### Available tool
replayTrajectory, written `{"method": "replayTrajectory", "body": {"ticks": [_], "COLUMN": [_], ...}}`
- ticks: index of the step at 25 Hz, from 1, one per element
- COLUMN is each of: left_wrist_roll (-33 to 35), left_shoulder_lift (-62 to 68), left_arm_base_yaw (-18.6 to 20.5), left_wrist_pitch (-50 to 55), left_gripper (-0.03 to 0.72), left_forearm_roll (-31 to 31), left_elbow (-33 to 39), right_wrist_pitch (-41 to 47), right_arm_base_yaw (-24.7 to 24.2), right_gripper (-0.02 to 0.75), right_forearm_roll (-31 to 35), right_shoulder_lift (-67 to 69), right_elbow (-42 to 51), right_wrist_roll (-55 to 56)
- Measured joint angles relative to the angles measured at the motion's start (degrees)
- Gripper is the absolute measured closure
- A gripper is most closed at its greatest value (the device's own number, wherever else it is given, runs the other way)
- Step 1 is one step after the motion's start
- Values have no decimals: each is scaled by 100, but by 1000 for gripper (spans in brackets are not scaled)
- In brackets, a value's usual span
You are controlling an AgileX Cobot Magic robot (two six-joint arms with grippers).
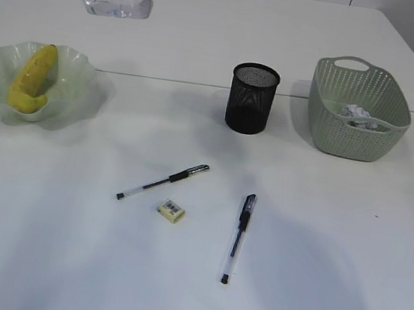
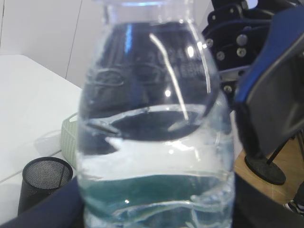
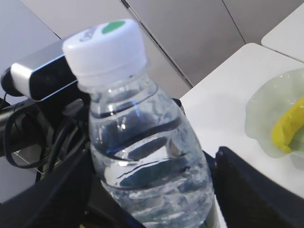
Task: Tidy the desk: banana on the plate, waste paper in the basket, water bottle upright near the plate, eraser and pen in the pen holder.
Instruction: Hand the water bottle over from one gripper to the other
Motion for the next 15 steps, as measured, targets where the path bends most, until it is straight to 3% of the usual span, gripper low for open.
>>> {"method": "replayTrajectory", "body": {"ticks": [15], "left_wrist_roll": [0], "left_shoulder_lift": [0], "left_arm_base_yaw": [0], "left_wrist_pitch": [-242], "left_gripper": [300], "left_forearm_roll": [-35], "left_elbow": [0], "right_wrist_pitch": [-188], "right_arm_base_yaw": [0], "right_gripper": [148], "right_forearm_roll": [137], "right_shoulder_lift": [2], "right_elbow": [0], "right_wrist_roll": [-81]}}
